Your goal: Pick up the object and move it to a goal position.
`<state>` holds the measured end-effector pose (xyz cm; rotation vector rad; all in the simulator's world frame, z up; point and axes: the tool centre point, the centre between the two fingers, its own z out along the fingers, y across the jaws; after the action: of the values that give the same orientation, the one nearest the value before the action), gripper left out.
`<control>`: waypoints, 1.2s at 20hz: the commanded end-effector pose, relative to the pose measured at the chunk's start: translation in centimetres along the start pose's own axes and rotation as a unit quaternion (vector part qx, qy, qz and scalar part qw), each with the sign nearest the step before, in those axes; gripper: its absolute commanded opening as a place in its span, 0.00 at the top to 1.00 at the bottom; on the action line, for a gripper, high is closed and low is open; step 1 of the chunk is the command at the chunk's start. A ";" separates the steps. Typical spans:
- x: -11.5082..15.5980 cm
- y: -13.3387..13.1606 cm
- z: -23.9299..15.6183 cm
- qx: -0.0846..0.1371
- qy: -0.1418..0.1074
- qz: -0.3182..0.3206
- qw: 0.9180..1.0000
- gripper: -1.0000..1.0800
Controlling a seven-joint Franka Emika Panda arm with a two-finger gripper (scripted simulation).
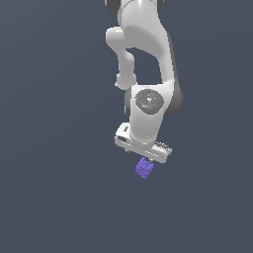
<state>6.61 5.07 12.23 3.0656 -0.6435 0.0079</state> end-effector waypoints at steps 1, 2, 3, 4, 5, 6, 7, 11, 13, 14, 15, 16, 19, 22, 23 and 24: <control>0.3 -1.0 0.8 0.001 -0.001 0.028 1.000 0.04; 0.4 -1.3 1.1 0.001 -0.001 0.037 0.999 0.04; 0.5 -1.6 1.4 0.002 -0.002 0.046 0.999 0.04; 0.5 -1.9 1.6 0.002 -0.002 0.054 0.999 0.04; 0.6 -2.2 1.9 0.002 -0.002 0.062 0.998 0.04; 0.7 -2.4 2.1 0.003 -0.002 0.069 0.998 0.04; 0.7 -2.6 2.3 0.003 -0.003 0.075 0.997 0.04; 0.8 -3.3 2.9 0.003 -0.003 0.094 0.996 0.04; 0.9 -3.5 3.1 0.003 -0.004 0.100 0.995 0.04; 0.9 -3.6 3.2 0.004 -0.004 0.102 0.995 0.04; 0.9 -3.7 3.2 0.004 -0.004 0.104 0.995 0.04; 0.9 -3.7 3.2 0.004 -0.004 0.105 0.994 0.04; 0.9 -3.7 3.3 0.003 -0.004 0.103 0.995 0.04; 0.8 -3.7 3.9 0.003 -0.004 0.103 0.995 0.04; 0.8 -3.7 4.3 0.003 -0.004 0.103 0.995 0.04; 0.8 -3.7 4.8 0.003 -0.004 0.103 0.995 0.04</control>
<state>8.91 8.07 8.08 2.9921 -0.9593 0.0018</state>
